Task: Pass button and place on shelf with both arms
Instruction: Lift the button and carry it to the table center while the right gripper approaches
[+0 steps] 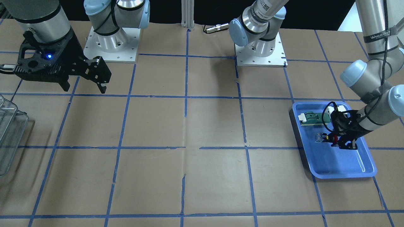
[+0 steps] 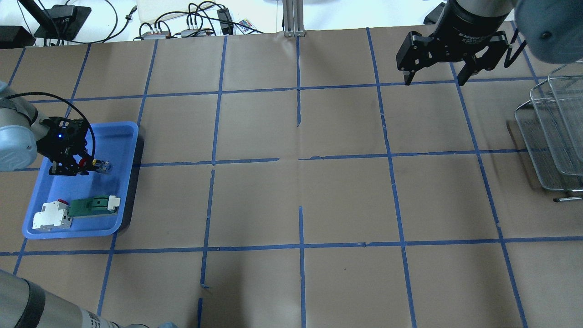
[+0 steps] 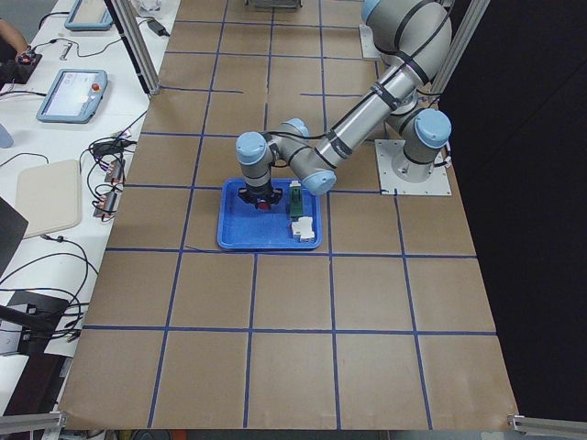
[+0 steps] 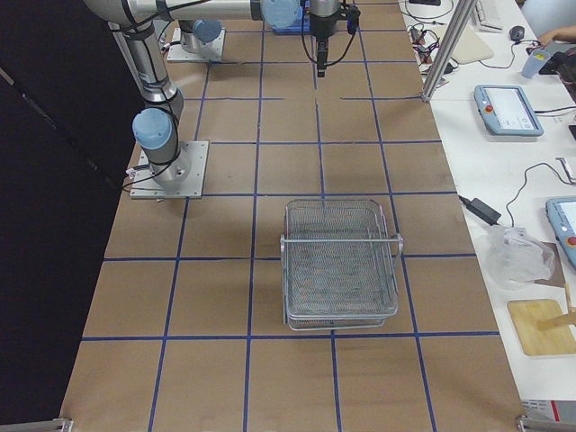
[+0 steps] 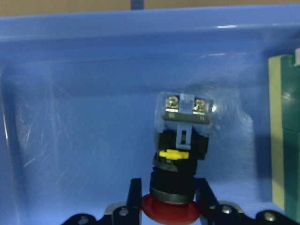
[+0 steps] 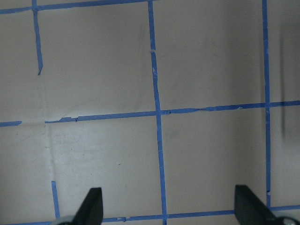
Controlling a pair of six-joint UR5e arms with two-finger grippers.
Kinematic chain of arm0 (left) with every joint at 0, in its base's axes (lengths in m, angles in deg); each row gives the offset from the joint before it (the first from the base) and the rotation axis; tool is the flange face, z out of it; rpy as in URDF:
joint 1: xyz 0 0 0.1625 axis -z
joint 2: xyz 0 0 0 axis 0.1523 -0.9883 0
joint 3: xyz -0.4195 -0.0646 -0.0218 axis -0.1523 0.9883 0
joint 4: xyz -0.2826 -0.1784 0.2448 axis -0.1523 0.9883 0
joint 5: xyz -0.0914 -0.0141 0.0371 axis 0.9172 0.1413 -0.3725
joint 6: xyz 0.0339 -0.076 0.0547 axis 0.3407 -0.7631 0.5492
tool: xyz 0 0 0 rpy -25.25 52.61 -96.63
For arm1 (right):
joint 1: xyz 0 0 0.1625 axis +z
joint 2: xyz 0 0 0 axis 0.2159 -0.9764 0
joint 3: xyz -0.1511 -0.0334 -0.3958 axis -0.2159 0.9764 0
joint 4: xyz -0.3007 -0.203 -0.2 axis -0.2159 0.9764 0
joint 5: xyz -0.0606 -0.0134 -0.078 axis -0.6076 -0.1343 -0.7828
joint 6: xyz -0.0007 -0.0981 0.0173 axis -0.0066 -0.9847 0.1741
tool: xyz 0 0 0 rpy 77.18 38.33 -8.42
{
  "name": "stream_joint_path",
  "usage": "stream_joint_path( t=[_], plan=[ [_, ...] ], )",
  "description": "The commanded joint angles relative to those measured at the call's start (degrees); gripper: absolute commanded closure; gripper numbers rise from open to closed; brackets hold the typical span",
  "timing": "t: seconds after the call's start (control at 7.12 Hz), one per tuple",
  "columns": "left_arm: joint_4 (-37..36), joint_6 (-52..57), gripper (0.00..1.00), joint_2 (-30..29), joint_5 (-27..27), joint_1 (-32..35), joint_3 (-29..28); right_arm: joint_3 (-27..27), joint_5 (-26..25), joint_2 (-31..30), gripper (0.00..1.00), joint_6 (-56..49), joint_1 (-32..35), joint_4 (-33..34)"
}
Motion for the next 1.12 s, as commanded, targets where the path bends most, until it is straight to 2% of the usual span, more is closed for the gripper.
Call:
stream_joint_path(
  t=[0.0, 0.28, 0.42, 0.7, 0.84, 0.98],
  plan=[
    [9.22, -0.12, 1.0, 4.51, 2.84, 1.52, -2.47, 0.05, 0.73, -0.22, 0.0, -0.76, 0.24, 0.2],
    [19.59, -0.3, 1.0, 8.73, 3.57, 7.64, -7.39, 0.66, 11.84, -0.22, 0.0, -1.89, 0.42, -0.68],
    [24.43, -1.95, 1.0, 10.23, 3.66, 11.42, -10.29, 1.01, 11.98, -0.04, 0.0, -3.38, 0.33, 0.01],
    [32.96, -14.04, 1.0, 12.61, 5.76, 19.32, -15.91, 1.37, 13.38, -1.17, 0.0, -8.89, 0.06, 0.37],
    [36.83, -21.58, 1.0, 12.71, 6.03, 24.85, -19.51, 1.54, 16.17, -1.36, 0.0, -14.85, -0.45, 0.29],
    [37.48, -30.53, 1.0, 12.18, 8.73, 29.86, -22.24, 1.81, 18.55, -1.8, 0.0, -20.57, -0.55, 0.37]
  ],
)
